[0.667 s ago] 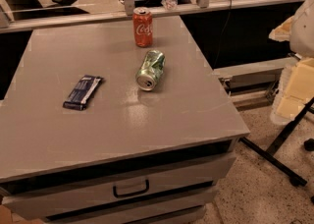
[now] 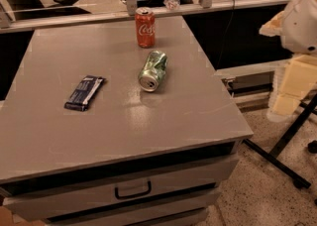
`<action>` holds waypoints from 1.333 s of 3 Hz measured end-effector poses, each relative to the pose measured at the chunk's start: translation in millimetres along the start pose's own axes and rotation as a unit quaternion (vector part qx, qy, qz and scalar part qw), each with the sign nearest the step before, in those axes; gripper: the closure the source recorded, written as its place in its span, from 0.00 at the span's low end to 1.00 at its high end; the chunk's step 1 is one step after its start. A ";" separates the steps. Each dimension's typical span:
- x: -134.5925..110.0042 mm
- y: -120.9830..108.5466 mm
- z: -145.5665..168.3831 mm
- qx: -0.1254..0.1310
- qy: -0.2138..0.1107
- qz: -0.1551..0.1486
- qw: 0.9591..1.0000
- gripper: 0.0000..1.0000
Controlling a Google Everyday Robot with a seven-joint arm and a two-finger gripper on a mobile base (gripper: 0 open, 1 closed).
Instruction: Pick green can
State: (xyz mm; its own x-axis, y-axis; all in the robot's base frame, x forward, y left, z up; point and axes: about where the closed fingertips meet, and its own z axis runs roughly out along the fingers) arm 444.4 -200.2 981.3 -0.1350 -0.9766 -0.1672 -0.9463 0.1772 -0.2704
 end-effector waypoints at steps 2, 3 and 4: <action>-70.1 -27.2 14.8 0.000 -0.021 -0.189 0.982 0.00; -99.7 -37.0 27.8 -0.021 -0.058 -0.288 0.956 0.00; -105.5 -41.8 30.1 -0.017 -0.068 -0.315 0.946 0.00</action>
Offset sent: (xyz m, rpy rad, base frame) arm 0.0636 0.1108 -0.0028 -0.0878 -0.0552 0.7733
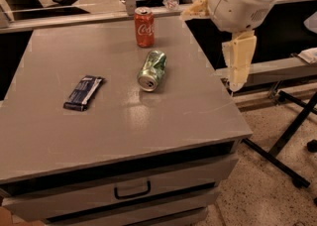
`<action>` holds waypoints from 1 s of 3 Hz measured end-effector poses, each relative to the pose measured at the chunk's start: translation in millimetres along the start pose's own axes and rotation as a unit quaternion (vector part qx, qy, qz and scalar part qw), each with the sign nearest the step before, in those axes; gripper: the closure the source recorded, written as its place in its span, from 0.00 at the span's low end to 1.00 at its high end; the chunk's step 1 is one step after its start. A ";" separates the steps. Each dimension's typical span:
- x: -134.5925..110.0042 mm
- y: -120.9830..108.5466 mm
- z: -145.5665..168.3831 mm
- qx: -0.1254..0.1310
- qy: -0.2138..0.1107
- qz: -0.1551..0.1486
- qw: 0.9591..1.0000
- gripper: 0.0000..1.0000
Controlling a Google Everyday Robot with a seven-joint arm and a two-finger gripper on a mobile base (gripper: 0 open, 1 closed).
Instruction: Pick green can
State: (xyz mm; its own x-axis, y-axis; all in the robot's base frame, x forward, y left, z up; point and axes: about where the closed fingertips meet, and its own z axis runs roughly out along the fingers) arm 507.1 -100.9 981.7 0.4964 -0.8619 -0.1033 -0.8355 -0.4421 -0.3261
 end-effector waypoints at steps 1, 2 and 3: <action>-0.1 -0.5 0.0 0.001 0.000 0.001 1.000 0.00; 12.0 -20.6 6.5 0.011 0.002 -0.032 0.999 0.00; 10.9 -52.0 26.5 -0.001 -0.023 -0.143 0.989 0.00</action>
Offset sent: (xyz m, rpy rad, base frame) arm 0.0627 -0.0037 -0.0045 -0.0318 -0.0762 0.1571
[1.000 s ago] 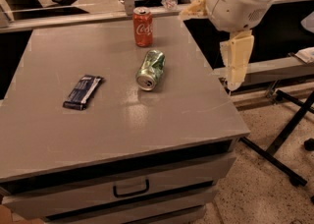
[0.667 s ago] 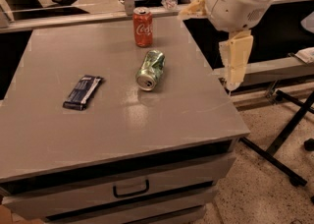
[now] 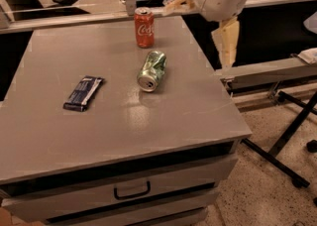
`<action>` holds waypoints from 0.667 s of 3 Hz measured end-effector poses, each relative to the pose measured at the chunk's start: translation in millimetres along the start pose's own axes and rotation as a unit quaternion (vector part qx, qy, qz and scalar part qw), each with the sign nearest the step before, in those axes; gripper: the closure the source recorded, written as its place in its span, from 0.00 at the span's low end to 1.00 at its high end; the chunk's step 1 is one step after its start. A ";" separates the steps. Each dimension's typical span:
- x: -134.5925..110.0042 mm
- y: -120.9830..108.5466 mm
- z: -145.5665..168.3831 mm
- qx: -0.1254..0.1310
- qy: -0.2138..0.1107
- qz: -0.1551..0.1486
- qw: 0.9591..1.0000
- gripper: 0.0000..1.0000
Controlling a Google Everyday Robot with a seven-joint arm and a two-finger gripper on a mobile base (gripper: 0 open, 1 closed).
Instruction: Pick green can
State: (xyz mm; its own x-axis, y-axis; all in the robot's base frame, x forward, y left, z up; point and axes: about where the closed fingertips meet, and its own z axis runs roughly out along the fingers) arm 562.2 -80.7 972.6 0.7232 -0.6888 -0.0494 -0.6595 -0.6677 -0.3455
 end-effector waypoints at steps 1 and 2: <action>0.6 -13.0 20.4 -0.021 -0.022 -0.084 0.996 0.00; -0.6 -26.8 50.7 -0.035 -0.057 -0.152 0.986 0.00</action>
Offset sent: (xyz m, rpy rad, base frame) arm 0.0214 0.0329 -0.0733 -0.0889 0.1945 0.5519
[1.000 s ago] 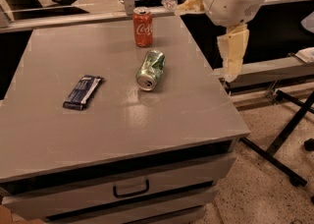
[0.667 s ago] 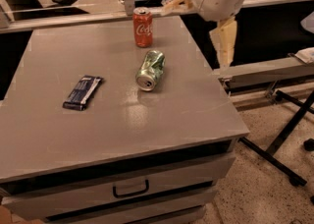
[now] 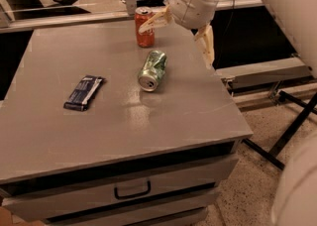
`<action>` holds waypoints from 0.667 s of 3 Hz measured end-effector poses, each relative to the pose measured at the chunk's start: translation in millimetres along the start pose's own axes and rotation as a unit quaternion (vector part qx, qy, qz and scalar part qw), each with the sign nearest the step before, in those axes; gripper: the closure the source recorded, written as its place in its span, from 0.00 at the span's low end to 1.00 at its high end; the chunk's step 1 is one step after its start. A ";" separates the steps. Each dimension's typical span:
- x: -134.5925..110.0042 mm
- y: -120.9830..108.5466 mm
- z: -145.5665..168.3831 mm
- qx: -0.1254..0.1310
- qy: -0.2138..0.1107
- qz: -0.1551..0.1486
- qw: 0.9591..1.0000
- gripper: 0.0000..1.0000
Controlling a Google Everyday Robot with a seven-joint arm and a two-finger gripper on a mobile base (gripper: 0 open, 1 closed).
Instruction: Pick green can
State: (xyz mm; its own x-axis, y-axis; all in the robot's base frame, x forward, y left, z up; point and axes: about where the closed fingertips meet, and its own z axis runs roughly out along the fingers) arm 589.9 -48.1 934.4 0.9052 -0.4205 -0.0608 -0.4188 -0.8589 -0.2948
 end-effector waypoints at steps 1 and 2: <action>7.4 -18.8 31.2 -0.009 -0.026 -0.049 0.998 0.00; 12.1 -29.5 55.2 -0.016 -0.030 -0.063 0.997 0.00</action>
Offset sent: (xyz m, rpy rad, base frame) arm 0.0147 0.0367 -0.0723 -0.0915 0.1243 0.1852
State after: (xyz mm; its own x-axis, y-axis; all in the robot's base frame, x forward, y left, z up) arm 617.2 -11.7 889.7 0.9530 -0.2916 -0.0820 -0.3028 -0.9130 -0.2734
